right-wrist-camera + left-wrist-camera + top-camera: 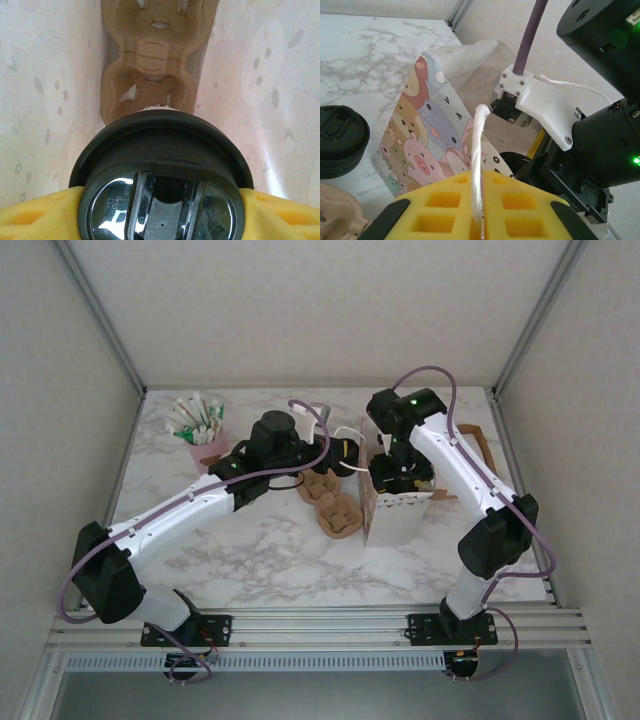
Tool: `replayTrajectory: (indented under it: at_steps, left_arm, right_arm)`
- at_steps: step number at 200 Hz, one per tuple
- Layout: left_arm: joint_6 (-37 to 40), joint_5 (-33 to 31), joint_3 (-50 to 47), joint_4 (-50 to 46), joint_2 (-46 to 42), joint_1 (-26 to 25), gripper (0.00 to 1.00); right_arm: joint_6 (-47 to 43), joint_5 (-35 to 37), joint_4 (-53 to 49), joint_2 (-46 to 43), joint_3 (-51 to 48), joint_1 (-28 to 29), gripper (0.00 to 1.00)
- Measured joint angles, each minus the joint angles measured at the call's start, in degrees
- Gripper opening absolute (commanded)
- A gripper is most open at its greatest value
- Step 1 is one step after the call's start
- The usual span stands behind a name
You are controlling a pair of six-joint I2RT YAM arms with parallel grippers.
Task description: Pack the takeout coffee
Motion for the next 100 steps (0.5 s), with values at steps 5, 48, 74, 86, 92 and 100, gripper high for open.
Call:
replayTrajectory:
  at_steps: [5,48,74,86,92,100]
  left_arm:
    - [-0.02,-0.15,0.00,0.00,-0.02,0.00,0.17]
    - [-0.61,-0.61,0.00,0.00,-0.02,0.00,0.31]
    - [-0.74,-0.63,0.00,0.02,-0.13,0.00,0.38]
    - [-0.85,-0.74,0.00,0.00,-0.13,0.00,0.43]
    - [-0.90,-0.81,0.00,0.00,-0.13,0.00,0.46]
    - [-0.96,-0.85,0.00,0.02,-0.13,0.00,0.49]
  right_arm:
    - [-0.02,-0.02,0.17,0.00,-0.07,-0.04,0.75]
    - [-0.63,-0.94,1.73,-0.11,-0.52,-0.17,0.75]
    - [-0.85,-1.33,2.86,-0.74,-1.22,-0.28,0.75]
    - [-0.87,-1.38,3.43,-1.14,-1.68,-0.28,0.75]
    - [-0.87,-1.44,3.63,-1.33,-1.90,-0.28,0.75]
    - [-0.90,-1.49,3.89,-1.49,-2.12,-0.33,0.75]
